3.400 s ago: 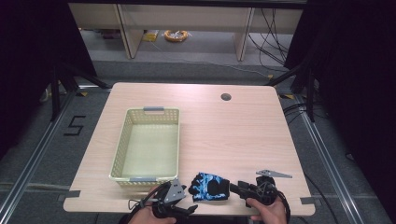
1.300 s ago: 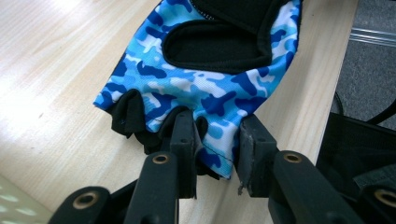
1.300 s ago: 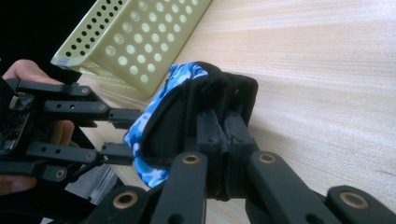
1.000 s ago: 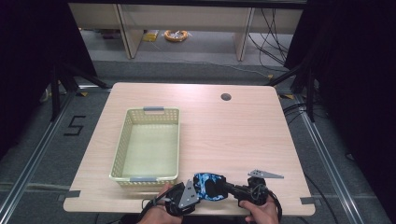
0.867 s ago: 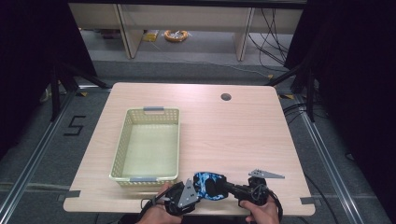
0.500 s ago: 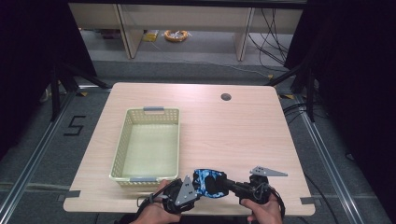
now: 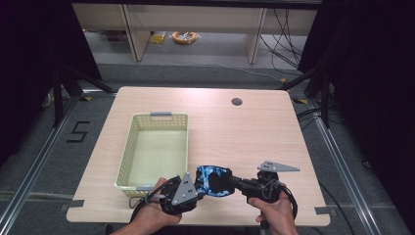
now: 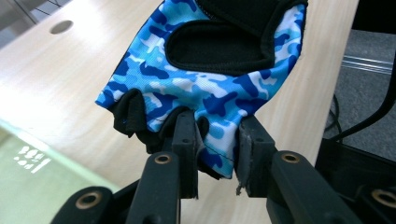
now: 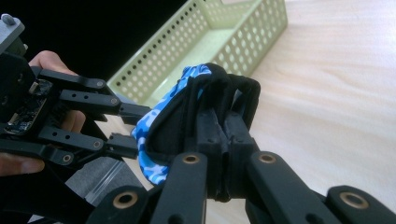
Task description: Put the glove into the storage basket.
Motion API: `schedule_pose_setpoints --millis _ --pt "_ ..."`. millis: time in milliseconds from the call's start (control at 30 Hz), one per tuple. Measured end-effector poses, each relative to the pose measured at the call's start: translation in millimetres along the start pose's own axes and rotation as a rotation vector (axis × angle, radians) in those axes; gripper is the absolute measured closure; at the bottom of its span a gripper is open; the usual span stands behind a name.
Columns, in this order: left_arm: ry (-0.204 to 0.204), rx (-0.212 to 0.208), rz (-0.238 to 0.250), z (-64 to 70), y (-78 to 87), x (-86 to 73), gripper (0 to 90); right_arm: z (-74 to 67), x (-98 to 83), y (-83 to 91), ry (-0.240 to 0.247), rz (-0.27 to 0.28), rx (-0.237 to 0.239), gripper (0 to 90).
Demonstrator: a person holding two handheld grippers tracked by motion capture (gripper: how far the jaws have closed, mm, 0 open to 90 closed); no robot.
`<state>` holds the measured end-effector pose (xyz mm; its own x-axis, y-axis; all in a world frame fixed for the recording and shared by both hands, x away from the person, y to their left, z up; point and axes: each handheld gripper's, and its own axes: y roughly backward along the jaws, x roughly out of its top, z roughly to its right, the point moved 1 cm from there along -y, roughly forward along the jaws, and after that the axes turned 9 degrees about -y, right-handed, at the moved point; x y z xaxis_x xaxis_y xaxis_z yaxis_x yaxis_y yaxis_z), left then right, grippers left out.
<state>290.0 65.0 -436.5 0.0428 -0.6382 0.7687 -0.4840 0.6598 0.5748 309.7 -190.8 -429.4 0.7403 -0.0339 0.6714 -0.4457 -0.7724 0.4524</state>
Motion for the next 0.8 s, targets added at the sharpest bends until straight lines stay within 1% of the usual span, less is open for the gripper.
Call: schedule_pose_setpoints --millis 33,67,100,133,167,200,233,267,300,333,367,400,433,467,500,533,567,600,633,667,700,733,767,800 --pt "-0.006 -0.003 -0.009 -2.9 3.6 1.7 71.5 -4.0 2.8 -0.7 -0.026 -0.004 0.016 88.0" --pt "-0.007 0.006 -0.006 -5.3 6.1 2.8 71.5 -3.8 6.4 -1.9 -0.003 0.001 0.012 88.0" --pt "-0.013 0.009 -0.004 -8.4 9.6 4.2 71.5 -7.8 9.0 -2.3 -0.016 0.0 0.028 88.1" --pt "-0.012 0.019 -0.008 -12.6 14.0 5.5 71.5 -10.0 15.7 -5.3 0.019 0.006 0.022 88.1" --pt "-0.013 0.024 0.0 -15.3 15.9 5.9 71.5 -13.9 18.6 -5.8 0.006 -0.004 0.036 88.1" --pt "-0.013 0.024 0.0 -15.3 15.9 5.9 71.5 -13.9 18.6 -5.8 0.006 -0.004 0.036 88.1" --pt "-0.004 0.026 -0.007 -20.2 21.0 5.9 71.5 -18.2 24.8 -9.4 0.014 -0.007 0.034 88.1" --pt "-0.009 0.034 -0.004 -23.1 23.3 5.5 71.5 -20.7 27.7 -11.7 0.006 -0.014 0.024 88.0" --pt "-0.009 0.034 -0.004 -23.1 23.3 5.5 71.5 -23.5 30.6 -14.2 0.003 -0.022 0.039 88.0" --pt "0.008 0.035 -0.005 -25.3 25.7 4.3 71.5 -23.7 34.0 -17.6 0.023 -0.023 0.032 88.0" --pt "0.016 0.047 -0.004 -31.3 31.3 1.9 71.5 -25.1 37.1 -21.6 0.038 -0.026 0.036 88.0" --pt "0.016 0.047 -0.004 -31.3 31.3 1.9 71.5 -25.1 37.1 -21.6 0.038 -0.026 0.036 88.0" --pt "0.02 0.057 -0.009 -37.6 37.3 -1.3 71.5 -32.6 41.6 -28.1 0.013 -0.047 0.036 88.0" --pt "0.02 0.057 -0.009 -37.6 37.3 -1.3 71.5 -32.6 41.6 -28.1 0.013 -0.047 0.036 88.0" --pt "0.021 0.067 -0.011 -40.2 40.0 -3.2 71.5 -33.5 45.4 -32.7 0.045 -0.043 0.048 88.0" --pt "0.02 0.068 -0.015 -42.8 42.4 -5.2 71.5 -36.9 48.1 -36.6 0.042 -0.05 0.047 88.0" --pt "0.031 0.078 -0.018 -44.8 44.4 -7.4 71.5 -40.1 53.9 -45.6 0.075 -0.054 0.052 88.0" --pt "0.023 0.087 -0.021 -48.4 46.5 -9.6 71.5 -40.1 53.9 -45.6 0.075 -0.054 0.052 88.0" --pt "0.03 0.087 -0.028 -54.8 49.8 -13.9 71.5 -43.8 58.1 -54.3 0.086 -0.063 0.048 88.0" --pt "0.03 0.087 -0.028 -54.8 49.8 -13.9 71.5 -43.8 58.1 -54.3 0.086 -0.063 0.048 88.0" --pt "0.043 0.094 -0.036 -60.1 52.1 -18.2 71.5 -46.2 61.6 -64.5 0.071 -0.073 0.058 88.0" --pt "0.043 0.094 -0.036 -60.1 52.1 -18.2 71.5 -46.5 62.9 -67.4 0.07 -0.077 0.06 88.0" --pt "0.058 0.091 -0.048 -64.9 55.1 -22.0 71.5 -47.3 64.8 -71.4 0.072 -0.08 0.061 88.1" --pt "0.058 0.091 -0.048 -64.9 55.1 -22.0 71.5 -47.3 64.8 -71.4 0.072 -0.08 0.061 88.1"
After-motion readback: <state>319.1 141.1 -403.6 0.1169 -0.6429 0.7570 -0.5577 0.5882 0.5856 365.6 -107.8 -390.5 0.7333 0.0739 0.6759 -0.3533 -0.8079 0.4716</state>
